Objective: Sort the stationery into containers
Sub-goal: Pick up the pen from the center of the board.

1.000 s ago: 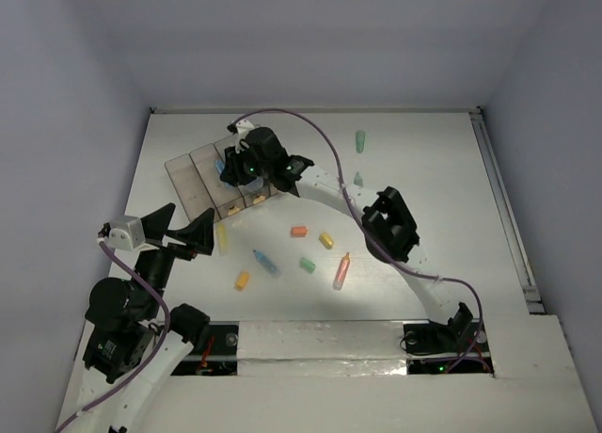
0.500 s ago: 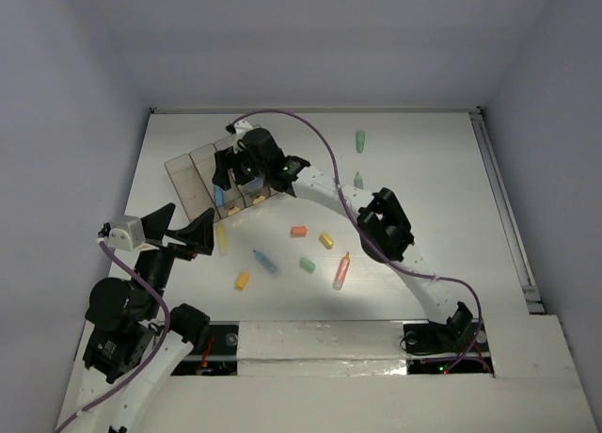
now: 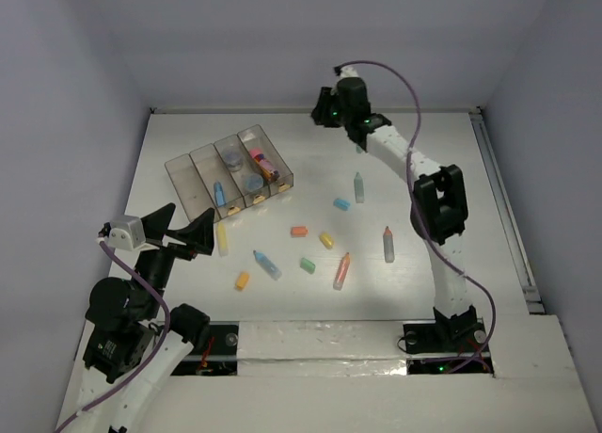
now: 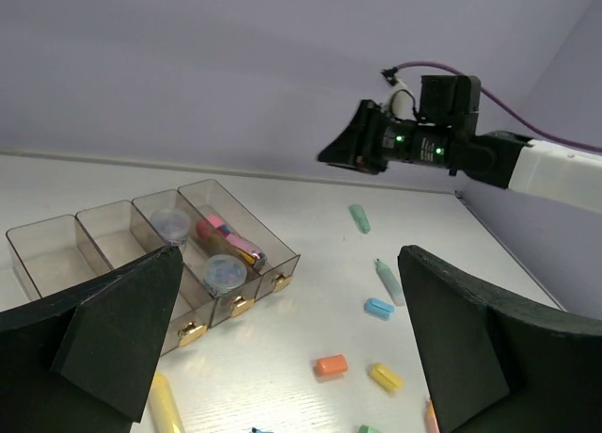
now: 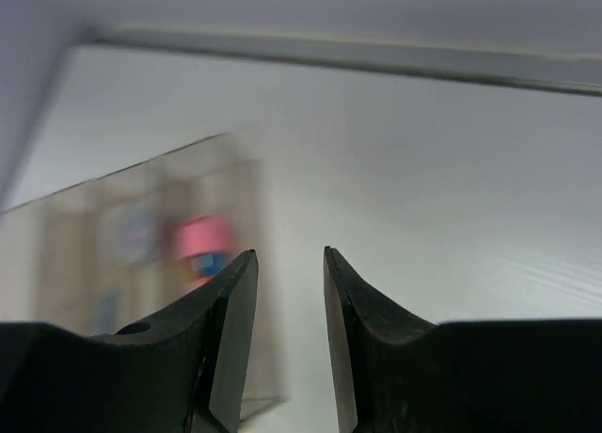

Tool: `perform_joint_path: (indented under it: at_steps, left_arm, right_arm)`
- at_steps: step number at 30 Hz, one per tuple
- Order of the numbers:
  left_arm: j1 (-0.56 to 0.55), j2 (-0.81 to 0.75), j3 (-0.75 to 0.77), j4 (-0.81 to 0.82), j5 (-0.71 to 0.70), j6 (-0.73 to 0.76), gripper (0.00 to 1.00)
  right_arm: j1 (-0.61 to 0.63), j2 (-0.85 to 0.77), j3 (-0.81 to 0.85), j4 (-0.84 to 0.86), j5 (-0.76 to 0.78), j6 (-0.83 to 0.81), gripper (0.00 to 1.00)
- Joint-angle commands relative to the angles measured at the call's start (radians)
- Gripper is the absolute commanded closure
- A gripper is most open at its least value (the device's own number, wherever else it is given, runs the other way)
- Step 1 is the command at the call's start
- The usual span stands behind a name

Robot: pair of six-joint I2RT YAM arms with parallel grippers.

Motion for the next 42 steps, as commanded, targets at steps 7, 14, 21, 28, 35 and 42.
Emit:
perform_joint_path:
  at_steps: [7, 14, 21, 28, 35, 42]
  left_arm:
    - [-0.004, 0.036, 0.002, 0.046, 0.000, 0.011, 0.01]
    - [-0.004, 0.053, 0.005, 0.049, 0.001, 0.010, 0.01]
    - [-0.004, 0.056, 0.005, 0.049, 0.004, 0.013, 0.01]
    - [-0.004, 0.056, 0.005, 0.051, 0.009, 0.011, 0.01]
    - [0.005, 0.058, 0.005, 0.054, 0.012, 0.013, 0.01]
    - [0.005, 0.064, 0.003, 0.052, 0.010, 0.011, 0.01]
  right_arm:
    - [-0.199, 0.205, 0.270, -0.388, 0.355, -0.115, 0.34]
    - [-0.270, 0.280, 0.304, -0.422, 0.179, -0.091, 0.22]
    - [-0.270, 0.355, 0.361, -0.482, 0.177, -0.089, 0.36]
    - [-0.270, 0.345, 0.287, -0.476, 0.294, -0.089, 0.66]
    - [-0.251, 0.270, 0.197, -0.416, 0.358, -0.126, 0.83]
    - [-0.201, -0.060, -0.131, -0.076, 0.193, -0.092, 0.84]
